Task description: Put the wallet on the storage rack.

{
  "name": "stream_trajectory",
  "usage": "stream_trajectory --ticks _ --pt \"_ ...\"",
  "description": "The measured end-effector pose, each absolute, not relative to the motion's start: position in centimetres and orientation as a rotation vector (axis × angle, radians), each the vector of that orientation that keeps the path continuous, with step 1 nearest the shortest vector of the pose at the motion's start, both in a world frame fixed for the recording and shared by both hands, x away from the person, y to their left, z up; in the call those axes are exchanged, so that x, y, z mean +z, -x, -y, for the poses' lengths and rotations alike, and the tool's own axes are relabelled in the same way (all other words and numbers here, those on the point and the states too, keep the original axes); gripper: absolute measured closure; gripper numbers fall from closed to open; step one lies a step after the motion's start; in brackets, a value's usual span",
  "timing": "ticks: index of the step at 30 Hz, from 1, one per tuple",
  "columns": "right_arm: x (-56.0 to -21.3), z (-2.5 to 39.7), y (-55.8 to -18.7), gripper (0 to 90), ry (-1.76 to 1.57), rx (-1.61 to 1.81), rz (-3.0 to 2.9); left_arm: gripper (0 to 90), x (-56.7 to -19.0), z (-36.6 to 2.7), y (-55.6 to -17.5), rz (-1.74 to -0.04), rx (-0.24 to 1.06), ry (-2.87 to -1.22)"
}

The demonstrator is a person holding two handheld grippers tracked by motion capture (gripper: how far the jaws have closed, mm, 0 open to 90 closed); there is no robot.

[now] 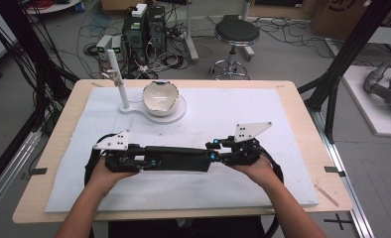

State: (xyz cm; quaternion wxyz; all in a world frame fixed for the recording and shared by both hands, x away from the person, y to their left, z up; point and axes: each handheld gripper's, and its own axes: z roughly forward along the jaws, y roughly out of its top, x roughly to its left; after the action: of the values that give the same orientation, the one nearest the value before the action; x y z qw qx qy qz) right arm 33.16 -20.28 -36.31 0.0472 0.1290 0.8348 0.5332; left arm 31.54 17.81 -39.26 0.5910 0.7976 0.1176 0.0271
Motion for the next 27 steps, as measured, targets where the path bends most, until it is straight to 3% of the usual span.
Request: stream_trajectory --ticks 5,9,27 --pt "-36.8 21.7 -33.8 46.5 -0.590 1.617 -2.465 73.8 -38.2 -18.7 -31.3 -0.341 0.105 -1.850" --pt "-37.3 23.2 -33.9 40.6 -0.643 1.590 -2.428 73.8 -36.3 -19.9 -31.7 -0.383 0.186 -1.860" --pt "-38.5 25.2 -34.0 36.1 -0.780 1.509 -2.401 74.0 -27.8 -21.7 -36.1 -0.556 0.443 -1.936"
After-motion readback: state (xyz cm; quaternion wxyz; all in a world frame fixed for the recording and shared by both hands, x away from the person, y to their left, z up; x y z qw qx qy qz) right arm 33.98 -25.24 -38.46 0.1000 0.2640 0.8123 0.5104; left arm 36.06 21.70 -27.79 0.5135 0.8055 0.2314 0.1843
